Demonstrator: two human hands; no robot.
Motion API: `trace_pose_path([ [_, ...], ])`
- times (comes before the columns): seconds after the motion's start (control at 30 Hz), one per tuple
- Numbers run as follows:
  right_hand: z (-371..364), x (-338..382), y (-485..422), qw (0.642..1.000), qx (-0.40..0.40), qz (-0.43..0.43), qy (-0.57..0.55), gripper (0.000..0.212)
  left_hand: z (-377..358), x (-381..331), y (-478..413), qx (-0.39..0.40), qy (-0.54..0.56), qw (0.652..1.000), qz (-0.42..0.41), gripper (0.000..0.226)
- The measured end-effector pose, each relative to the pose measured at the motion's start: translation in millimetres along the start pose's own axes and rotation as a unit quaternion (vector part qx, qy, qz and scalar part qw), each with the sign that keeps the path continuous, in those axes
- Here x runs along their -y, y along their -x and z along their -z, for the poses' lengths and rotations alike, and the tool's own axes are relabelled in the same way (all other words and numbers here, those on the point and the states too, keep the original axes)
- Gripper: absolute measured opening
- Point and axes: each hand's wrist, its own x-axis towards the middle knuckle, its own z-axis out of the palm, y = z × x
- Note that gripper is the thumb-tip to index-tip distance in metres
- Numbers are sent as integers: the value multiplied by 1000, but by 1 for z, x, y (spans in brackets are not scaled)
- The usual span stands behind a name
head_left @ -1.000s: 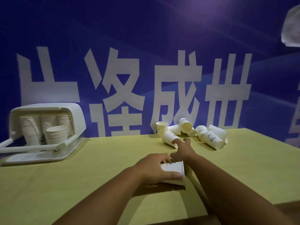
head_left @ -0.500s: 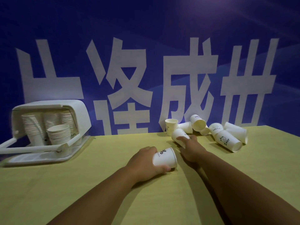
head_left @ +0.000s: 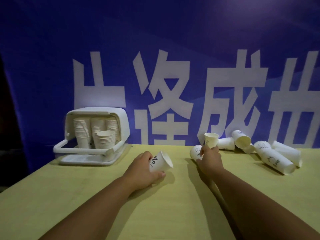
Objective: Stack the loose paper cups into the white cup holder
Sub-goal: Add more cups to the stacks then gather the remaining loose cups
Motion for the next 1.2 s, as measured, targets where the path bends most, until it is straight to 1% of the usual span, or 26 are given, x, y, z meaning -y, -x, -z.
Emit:
trace_pose_path([
  [0.03, -4, 11, 2, 1000, 9, -8, -24, 54, 8, 7, 1, -17, 8, 1000, 9, 55],
  [0.1, -9, 35, 6, 994, 50, -28, -88, 74, 24, 20, 2, -60, 15, 998, 18, 55],
  [0.17, -17, 58, 6, 989, 104, -29, -104, 94, 37, 32, -1, -124, 12, 992, 15, 55],
  [0.2, -22, 70, 8, 985, 131, -26, -111, 100, 43, 39, -4, -161, 11, 987, 9, 55],
  [0.23, -28, 81, 8, 980, 150, -19, -130, 102, 49, 44, -8, -196, 13, 981, 1, 55],
  [0.3, -41, 101, 7, 962, 180, -25, -204, 104, 61, 55, -17, -253, 28, 967, -11, 59],
  [0.4, -66, 127, 7, 929, 179, -18, -324, 106, 76, 71, -32, -318, 41, 947, -15, 77],
  [0.47, -81, 144, 5, 917, 159, 12, -366, 100, 83, 82, -43, -358, 20, 933, -31, 85],
  [0.57, -97, 172, 1, 906, 118, 32, -404, 76, 94, 98, -60, -389, 1, 921, -34, 81],
  [0.63, -104, 193, -1, 892, 88, 29, -443, 53, 97, 107, -69, -395, 30, 918, -25, 69],
  [0.7, -110, 214, -4, 877, 63, 42, -474, 25, 99, 118, -77, -394, 55, 918, -12, 54],
  [0.73, -111, 224, -6, 875, 53, 51, -479, 15, 99, 124, -79, -397, 59, 916, -14, 46],
  [0.77, -111, 235, -7, 873, 45, 59, -482, 10, 101, 129, -82, -403, 58, 913, -21, 40],
  [0.87, -109, 262, -11, 872, 16, 68, -485, 13, 108, 141, -85, -417, 18, 908, -45, 43],
  [0.9, -109, 268, -10, 870, 8, 76, -486, 12, 109, 144, -85, -416, 1, 908, -45, 39],
  [1.03, -110, 276, -7, 889, -10, 147, -433, 13, 110, 151, -87, -363, -73, 929, -20, 18],
  [1.1, -107, 275, -9, 894, -17, 177, -411, 16, 110, 152, -88, -340, -114, 934, -15, 15],
  [1.2, -101, 276, -13, 896, -19, 194, -398, 20, 111, 148, -89, -328, -149, 933, -17, 18],
])
